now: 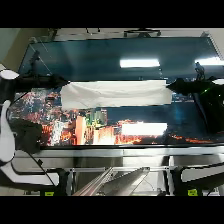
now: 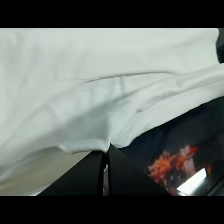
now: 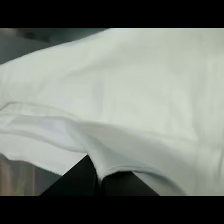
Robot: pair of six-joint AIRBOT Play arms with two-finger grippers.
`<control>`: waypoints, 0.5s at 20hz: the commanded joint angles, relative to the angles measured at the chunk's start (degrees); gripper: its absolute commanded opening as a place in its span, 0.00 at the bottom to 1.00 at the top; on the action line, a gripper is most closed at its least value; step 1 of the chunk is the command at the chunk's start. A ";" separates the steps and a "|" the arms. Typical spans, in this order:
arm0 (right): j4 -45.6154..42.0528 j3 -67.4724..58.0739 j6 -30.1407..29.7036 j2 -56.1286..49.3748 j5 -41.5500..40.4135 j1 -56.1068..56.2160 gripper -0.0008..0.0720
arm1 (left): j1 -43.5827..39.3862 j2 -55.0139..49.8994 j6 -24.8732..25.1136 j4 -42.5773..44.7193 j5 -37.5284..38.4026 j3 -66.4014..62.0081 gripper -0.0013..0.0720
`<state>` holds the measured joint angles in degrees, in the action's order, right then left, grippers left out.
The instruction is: Fold the shirts.
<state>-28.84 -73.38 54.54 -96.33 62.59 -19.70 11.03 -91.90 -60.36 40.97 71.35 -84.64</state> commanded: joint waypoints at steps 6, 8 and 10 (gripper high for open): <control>-2.25 -6.29 -0.13 -13.51 -7.52 2.40 0.03 | -2.91 -24.35 -2.54 9.05 -0.48 -21.29 0.04; -2.60 -6.29 -0.15 -13.62 -8.09 2.43 0.03 | -3.19 -27.19 -2.99 9.07 0.33 -24.92 0.03; -2.67 -6.29 -0.17 -13.62 -8.41 2.43 0.03 | -3.26 -29.24 -3.15 9.14 1.31 -27.85 0.03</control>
<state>-30.63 -79.42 54.37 -109.10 55.31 -17.37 8.03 -117.10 -62.98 49.34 71.46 -107.63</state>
